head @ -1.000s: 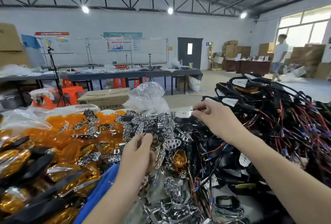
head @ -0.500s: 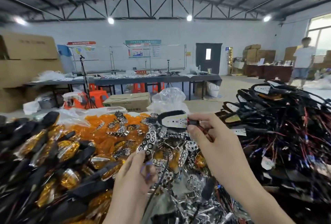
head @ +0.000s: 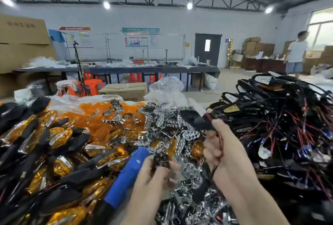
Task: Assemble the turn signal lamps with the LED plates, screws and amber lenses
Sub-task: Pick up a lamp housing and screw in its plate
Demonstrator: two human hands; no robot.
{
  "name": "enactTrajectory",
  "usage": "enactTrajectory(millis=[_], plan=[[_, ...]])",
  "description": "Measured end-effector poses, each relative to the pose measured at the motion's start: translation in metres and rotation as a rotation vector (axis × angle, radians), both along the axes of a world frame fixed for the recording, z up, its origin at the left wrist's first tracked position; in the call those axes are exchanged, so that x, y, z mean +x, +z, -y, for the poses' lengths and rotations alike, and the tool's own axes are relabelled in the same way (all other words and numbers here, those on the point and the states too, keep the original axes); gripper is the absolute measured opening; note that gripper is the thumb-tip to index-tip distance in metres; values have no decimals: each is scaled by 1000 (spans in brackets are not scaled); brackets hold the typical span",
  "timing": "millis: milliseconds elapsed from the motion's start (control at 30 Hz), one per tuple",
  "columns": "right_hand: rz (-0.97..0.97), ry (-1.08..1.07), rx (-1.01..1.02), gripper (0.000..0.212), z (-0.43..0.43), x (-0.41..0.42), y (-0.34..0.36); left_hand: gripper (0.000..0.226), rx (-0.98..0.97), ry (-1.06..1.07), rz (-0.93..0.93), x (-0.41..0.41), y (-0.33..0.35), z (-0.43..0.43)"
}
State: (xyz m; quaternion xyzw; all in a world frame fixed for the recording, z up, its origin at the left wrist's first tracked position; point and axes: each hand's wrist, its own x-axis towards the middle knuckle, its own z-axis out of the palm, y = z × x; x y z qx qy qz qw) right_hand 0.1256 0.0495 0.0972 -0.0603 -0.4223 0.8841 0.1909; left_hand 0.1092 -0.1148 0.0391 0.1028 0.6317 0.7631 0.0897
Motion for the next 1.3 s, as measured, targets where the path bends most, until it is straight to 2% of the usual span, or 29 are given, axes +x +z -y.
enactTrajectory(millis=[133,200,267,367,567,700,800,833,900,967,1067,1300], plan=[[-71,-19,-303,20,-15,2,1,28,-457,-139,-265,13,-19,-22],[-87,-53,-406,18,-19,2,-3,30,-587,-176,-331,16,-24,-28],[-83,-89,-459,13,-21,2,-8,25,-608,-198,-328,16,-22,-26],[-91,-152,-436,8,-24,4,-16,33,-532,-200,-307,11,-13,-16],[-37,-209,-162,11,-27,5,-35,34,-676,-200,-453,-3,-8,20],[-20,-187,-104,28,-28,6,-47,35,-776,-218,-420,-10,-10,41],[39,-199,-87,39,-25,5,-57,22,-850,-134,-406,-16,-13,51],[58,-202,-77,44,-23,5,-60,24,-862,-111,-405,-17,-13,55],[103,-205,-25,53,-21,5,-67,42,-889,-84,-422,-20,-14,63],[132,-189,42,52,-19,4,-72,49,-915,-60,-434,-21,-15,69],[131,-122,-22,47,-19,3,-78,49,-925,-5,-431,-22,-15,77],[146,38,-219,49,-28,2,-86,34,-1013,-31,-467,-21,-8,88]])
